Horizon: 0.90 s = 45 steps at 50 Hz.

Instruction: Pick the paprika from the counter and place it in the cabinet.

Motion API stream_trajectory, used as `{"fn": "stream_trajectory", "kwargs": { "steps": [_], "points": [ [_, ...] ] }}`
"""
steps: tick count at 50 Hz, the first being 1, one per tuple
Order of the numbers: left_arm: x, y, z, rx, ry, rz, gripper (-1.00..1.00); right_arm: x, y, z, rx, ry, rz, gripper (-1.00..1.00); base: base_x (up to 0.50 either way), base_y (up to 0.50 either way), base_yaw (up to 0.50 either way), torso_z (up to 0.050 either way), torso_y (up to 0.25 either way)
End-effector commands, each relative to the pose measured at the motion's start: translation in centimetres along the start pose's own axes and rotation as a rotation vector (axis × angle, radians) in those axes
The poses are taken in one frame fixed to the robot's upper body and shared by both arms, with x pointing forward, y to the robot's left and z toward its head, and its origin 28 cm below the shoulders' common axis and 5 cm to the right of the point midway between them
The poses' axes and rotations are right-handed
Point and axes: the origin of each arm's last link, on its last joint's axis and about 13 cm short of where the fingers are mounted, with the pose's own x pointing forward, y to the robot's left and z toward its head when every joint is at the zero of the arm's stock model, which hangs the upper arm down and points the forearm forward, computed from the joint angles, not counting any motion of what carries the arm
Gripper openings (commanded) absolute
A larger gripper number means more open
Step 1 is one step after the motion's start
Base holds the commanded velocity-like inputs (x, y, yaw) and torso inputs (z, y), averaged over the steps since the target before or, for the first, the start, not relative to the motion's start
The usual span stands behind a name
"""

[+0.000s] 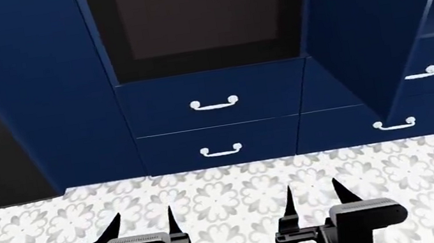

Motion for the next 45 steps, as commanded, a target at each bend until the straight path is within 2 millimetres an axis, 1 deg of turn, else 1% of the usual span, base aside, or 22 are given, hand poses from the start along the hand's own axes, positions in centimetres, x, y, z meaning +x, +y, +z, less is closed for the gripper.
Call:
{"fn": "stream_trajectory", "kwargs": {
  "steps": [1,45],
  "points": [
    [-0.01,-0.01,0.03,-0.001,-0.002,-0.001,1.0,0.0,-0.17,0.14,0.009,-0.046,0.004,1.0,0.0,0.0,-0.5,0.0,0.0],
    [-0.08,-0.02,0.06,-0.002,-0.003,-0.006,1.0,-0.16,-0.14,0.27,0.002,-0.072,0.022,1.0,0.0,0.0,-0.5,0.0,0.0]
  ]
}}
